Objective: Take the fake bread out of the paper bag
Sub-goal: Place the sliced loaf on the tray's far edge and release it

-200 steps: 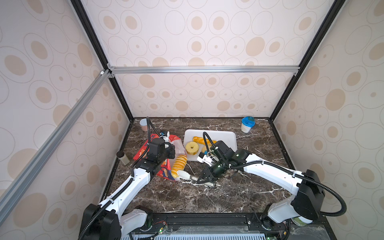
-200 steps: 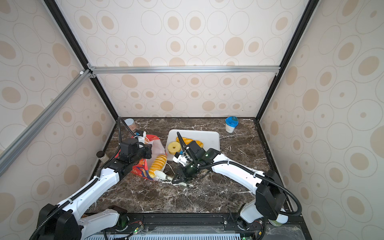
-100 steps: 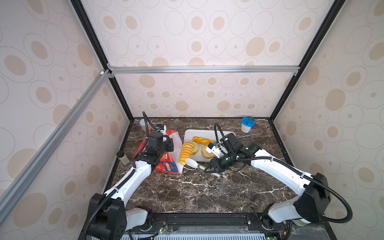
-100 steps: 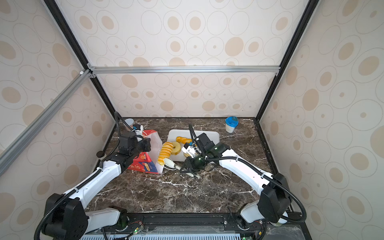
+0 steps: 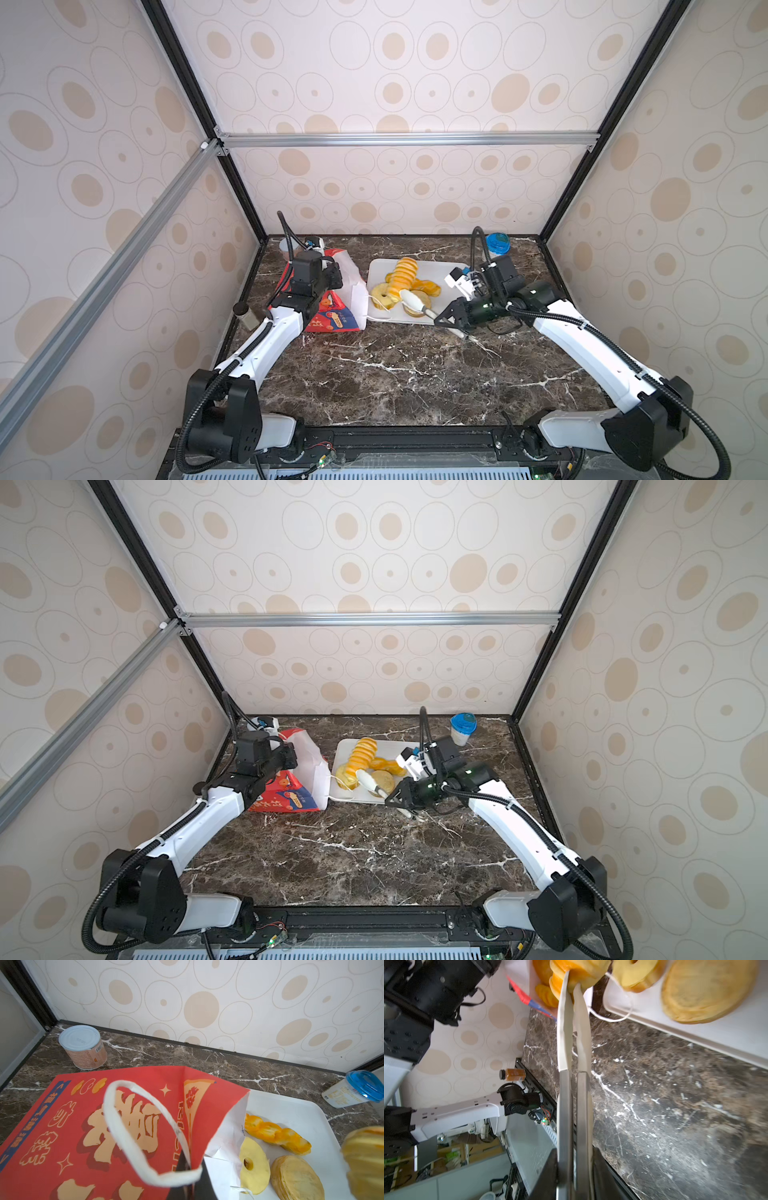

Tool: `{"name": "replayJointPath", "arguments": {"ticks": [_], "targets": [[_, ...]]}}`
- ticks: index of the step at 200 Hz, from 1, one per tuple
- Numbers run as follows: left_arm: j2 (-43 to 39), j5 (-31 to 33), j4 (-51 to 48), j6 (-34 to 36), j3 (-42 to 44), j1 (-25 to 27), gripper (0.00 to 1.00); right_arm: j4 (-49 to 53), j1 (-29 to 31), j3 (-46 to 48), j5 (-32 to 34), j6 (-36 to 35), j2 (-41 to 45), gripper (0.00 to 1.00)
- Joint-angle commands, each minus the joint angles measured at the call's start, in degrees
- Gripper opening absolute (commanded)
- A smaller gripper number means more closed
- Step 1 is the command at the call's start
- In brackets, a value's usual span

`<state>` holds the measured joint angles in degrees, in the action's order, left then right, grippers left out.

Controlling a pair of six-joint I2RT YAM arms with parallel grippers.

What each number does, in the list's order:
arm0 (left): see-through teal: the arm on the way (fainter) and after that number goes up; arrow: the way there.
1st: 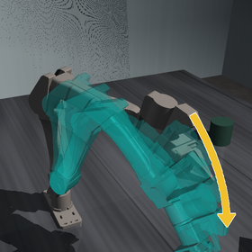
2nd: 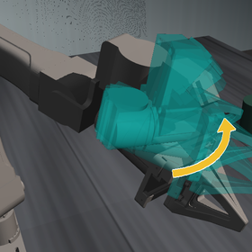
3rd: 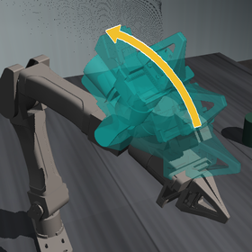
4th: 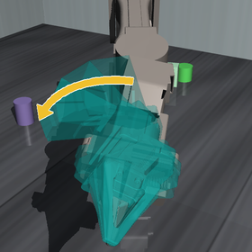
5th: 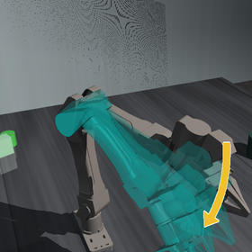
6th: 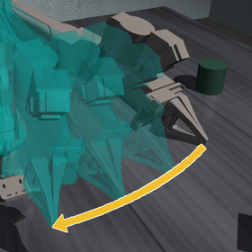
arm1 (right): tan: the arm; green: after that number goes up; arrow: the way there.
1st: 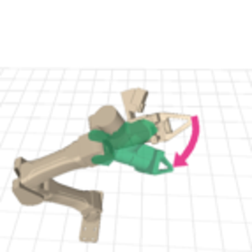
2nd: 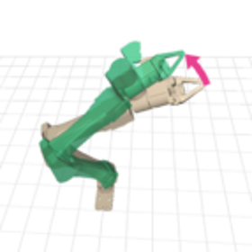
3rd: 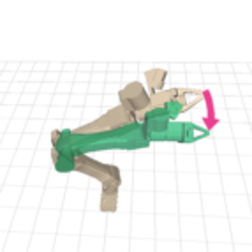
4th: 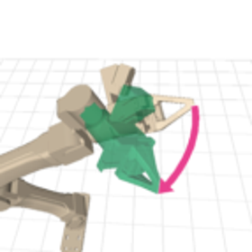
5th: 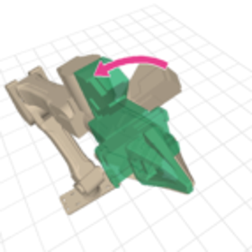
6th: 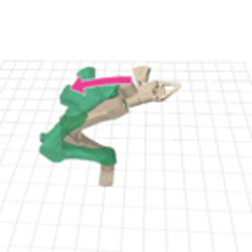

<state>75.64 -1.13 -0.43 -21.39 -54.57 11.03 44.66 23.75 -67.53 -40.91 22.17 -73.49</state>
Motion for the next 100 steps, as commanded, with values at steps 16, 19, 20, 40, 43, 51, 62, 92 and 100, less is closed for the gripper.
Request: {"name": "replayJointPath", "arguments": {"ticks": [16,19,20,40,43,51,62,92,100], "targets": [[-7.4,-1.9,-1.4,1.9,2.3,-0.7,0.00,0.5,-10.6,3.8,-1.5,-3.4,1.3,0.00],[-8.0,-2.1,-1.4,2.0,2.8,-0.8,0.00,0.1,-11.6,4.2,-1.6,-3.3,1.3,0.00],[-8.1,-2.2,-1.4,2.0,2.9,-0.8,0.00,0.0,-11.8,4.4,-1.7,-3.3,1.3,0.00],[-11.2,-3.0,-1.4,2.0,5.4,-0.9,0.00,-4.2,-17.2,7.4,-2.8,-2.3,0.5,0.00],[-11.6,-3.1,-1.5,2.1,5.7,-0.9,0.00,-4.9,-17.8,7.7,-2.8,-2.2,0.3,0.00],[-12.4,-3.3,-1.6,2.1,6.3,-0.9,0.00,-6.3,-19.2,8.2,-3.2,-1.8,-0.6,0.00],[-13.2,-3.5,-1.8,2.2,6.8,-0.9,0.00,-7.3,-20.4,8.5,-4.0,-1.7,-2.0,0.00],[-14.6,-4.4,-2.2,2.5,8.0,-0.9,0.00,-4.9,-21.7,7.6,-3.8,-5.2,-5.6,0.00],[-15.0,-4.4,-1.9,2.4,8.5,-0.9,0.00,-4.6,-22.4,7.6,-3.2,-5.6,-6.6,0.00]]}}
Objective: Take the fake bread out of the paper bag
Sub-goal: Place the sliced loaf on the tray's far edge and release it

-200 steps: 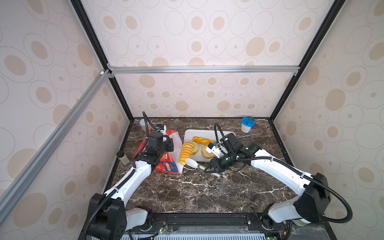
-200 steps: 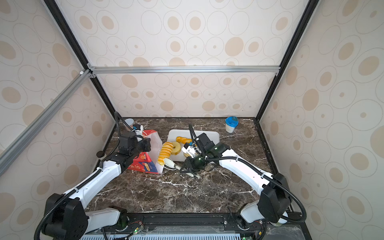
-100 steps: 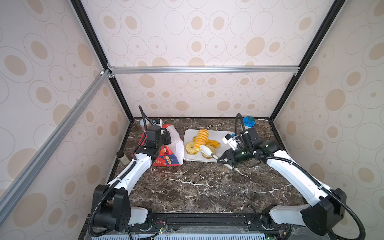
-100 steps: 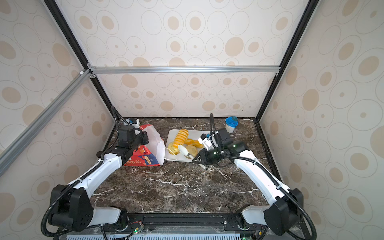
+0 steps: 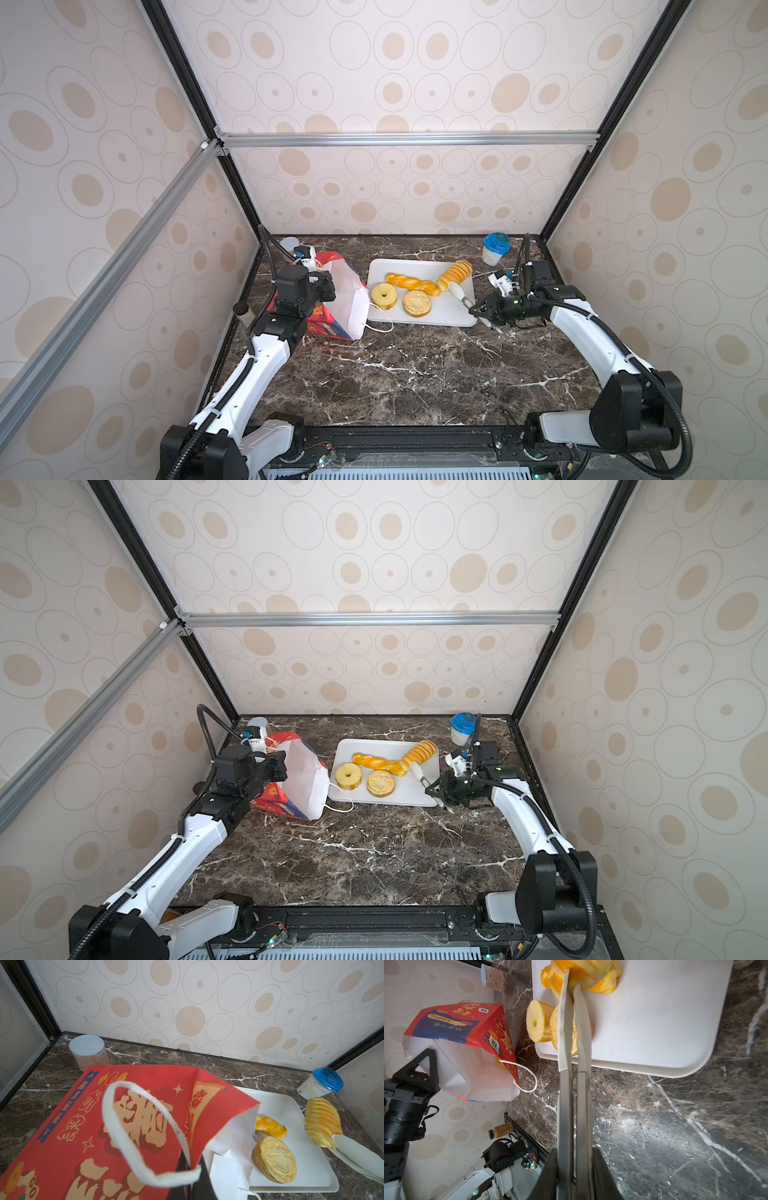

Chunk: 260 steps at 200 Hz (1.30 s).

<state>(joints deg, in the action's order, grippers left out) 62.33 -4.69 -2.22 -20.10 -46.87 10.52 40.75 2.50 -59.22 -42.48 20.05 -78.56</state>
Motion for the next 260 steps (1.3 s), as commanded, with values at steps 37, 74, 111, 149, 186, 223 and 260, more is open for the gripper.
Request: {"name": "replayJointPath", "arguments": {"ticks": [37,74,111,149,186,223,260], "targets": [[-1.9,-2.0,0.9,1.4,1.7,-0.5,0.00,-2.1,-2.4,0.0,0.4,-4.1,-4.2,0.00],[-1.3,-2.4,1.6,1.9,1.8,-0.6,0.00,-2.2,-2.4,2.2,1.4,-6.3,-7.2,0.00],[-0.9,-3.9,2.0,1.9,1.8,-0.6,0.00,-3.0,-2.4,2.3,2.7,-7.4,-10.2,0.00],[-2.9,-10.5,-0.2,5.3,2.1,-0.6,0.00,-4.5,-2.4,1.8,2.1,-5.0,-9.3,0.24],[-6.5,-15.9,-2.1,8.1,4.4,-0.5,0.00,-6.5,-1.7,5.1,3.4,-1.0,-3.0,0.40],[-9.9,-16.4,-7.6,12.4,6.0,-0.3,0.00,-3.0,-0.8,6.0,5.8,-0.2,3.6,0.43],[-12.7,-15.9,-9.7,13.3,7.2,-0.2,0.00,-1.3,0.1,6.7,5.0,1.4,9.0,0.43]]}}
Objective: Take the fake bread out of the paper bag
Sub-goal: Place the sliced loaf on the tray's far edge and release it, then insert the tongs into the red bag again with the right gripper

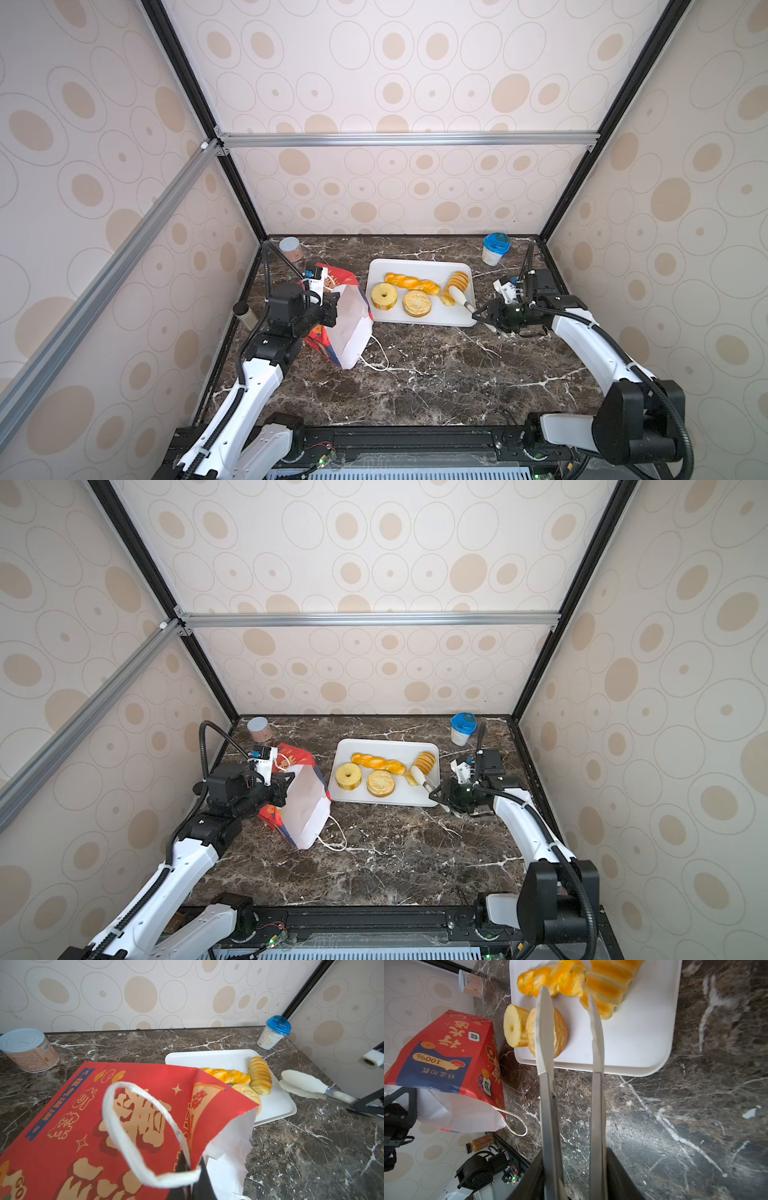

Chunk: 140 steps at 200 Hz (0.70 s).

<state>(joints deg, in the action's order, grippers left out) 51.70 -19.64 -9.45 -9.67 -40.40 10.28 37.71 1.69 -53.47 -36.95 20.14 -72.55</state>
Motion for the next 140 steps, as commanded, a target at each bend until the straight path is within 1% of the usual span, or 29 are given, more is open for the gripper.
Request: {"name": "replayJointPath", "arguments": {"ticks": [1,13,22,31,51,63,82,99,117,127,140], "targets": [[-2.2,-1.0,-2.4,2.8,0.8,0.1,0.00,1.7,0.9,1.0,-0.6,1.4,3.1,0.43],[-2.8,-2.7,-2.3,2.9,1.1,0.2,0.00,2.4,2.9,0.1,-2.2,2.4,4.4,0.43],[-3.3,-3.8,-2.5,3.1,1.4,0.6,0.00,3.1,6.2,-1.2,-3.5,2.9,5.2,0.42],[-3.8,-4.1,-3.0,3.5,1.6,1.2,0.00,3.8,10.6,-2.4,-4.9,3.7,5.8,0.42],[-4.6,-2.8,-5.3,4.5,1.5,2.4,0.00,1.1,19.8,-2.9,-9.9,8.9,7.3,0.42],[-5.1,-2.0,-6.6,5.1,1.1,3.0,0.00,-1.1,25.1,-2.4,-10.5,12.3,8.6,0.41],[-5.3,-0.5,-8.3,7.5,-0.1,3.6,0.00,-1.9,32.8,-3.1,-10.0,15.2,9.2,0.41],[-4.6,-1.0,-9.6,8.8,-1.1,4.0,0.00,-6.1,39.2,-3.0,-10.7,18.7,8.7,0.41],[-4.3,-1.8,-10.2,9.1,-1.5,4.9,0.00,-12.2,44.0,-2.4,-10.6,22.3,7.2,0.41],[-4.3,-1.7,-10.0,8.7,-1.8,5.2,0.00,-16.5,45.5,-1.8,-11.0,23.9,5.6,0.41],[-4.6,-2.2,-9.6,8.3,-2.0,5.3,0.00,-20.8,46.6,-1.7,-10.0,25.6,2.7,0.41]]}}
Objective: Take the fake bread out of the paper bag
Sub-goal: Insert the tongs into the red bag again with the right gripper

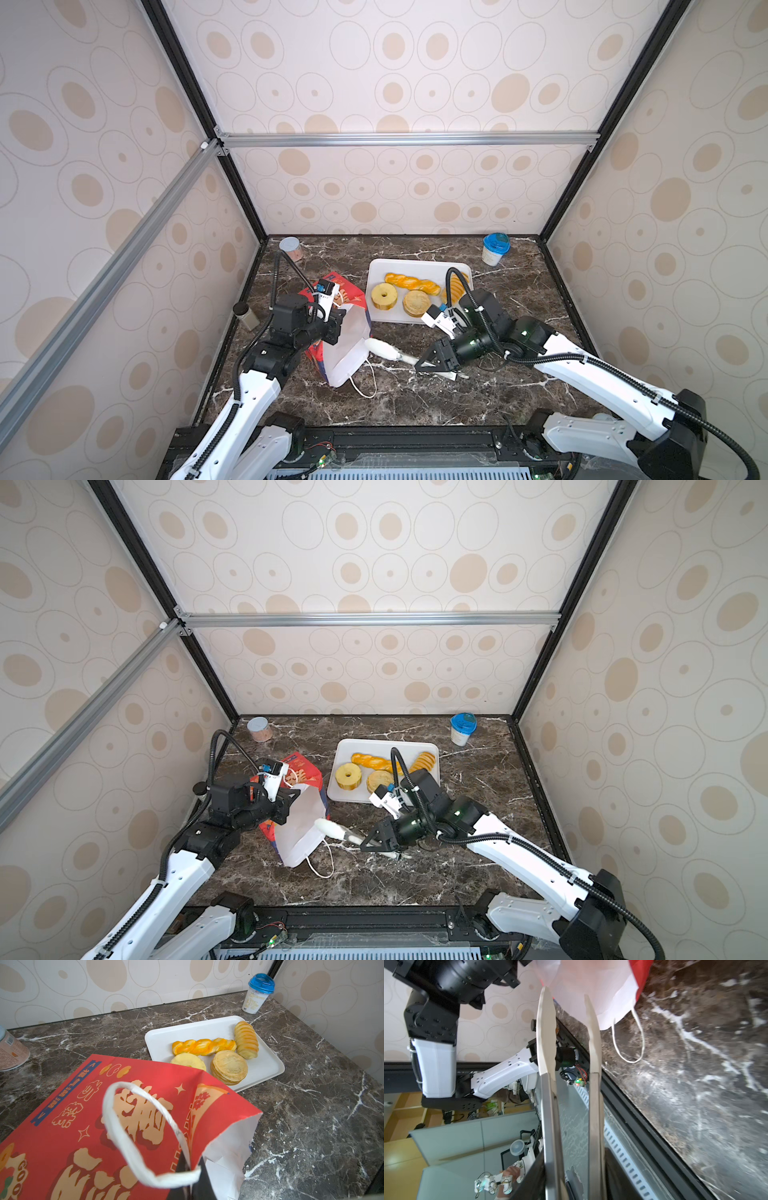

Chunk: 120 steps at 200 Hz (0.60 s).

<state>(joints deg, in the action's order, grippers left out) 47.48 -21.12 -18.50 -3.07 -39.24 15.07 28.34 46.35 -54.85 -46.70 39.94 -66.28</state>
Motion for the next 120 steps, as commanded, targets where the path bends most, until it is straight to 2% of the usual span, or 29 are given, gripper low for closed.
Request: {"name": "replayJointPath", "arguments": {"ticks": [1,14,34,80,120], "targets": [[-0.4,-0.8,-0.5,1.6,-3.2,0.6,0.00,-11.8,2.0,-0.3,-0.2,5.9,-3.8,0.41],[-0.3,-1.4,-0.7,1.1,-3.6,0.8,0.00,-17.5,2.5,-0.2,0.7,7.6,-7.5,0.42],[0.4,-1.2,-1.7,0.1,-4.6,1.2,0.00,-20.8,3.2,-2.7,1.7,7.0,-14.2,0.42],[1.5,0.7,-1.8,-0.8,-5.0,2.2,0.00,-11.2,5.0,-14.4,5.8,-3.5,-25.9,0.44],[2.7,0.8,0.2,-1.8,-4.5,2.5,0.00,-8.5,5.3,-19.7,5.8,-6.9,-33.6,0.46]]}}
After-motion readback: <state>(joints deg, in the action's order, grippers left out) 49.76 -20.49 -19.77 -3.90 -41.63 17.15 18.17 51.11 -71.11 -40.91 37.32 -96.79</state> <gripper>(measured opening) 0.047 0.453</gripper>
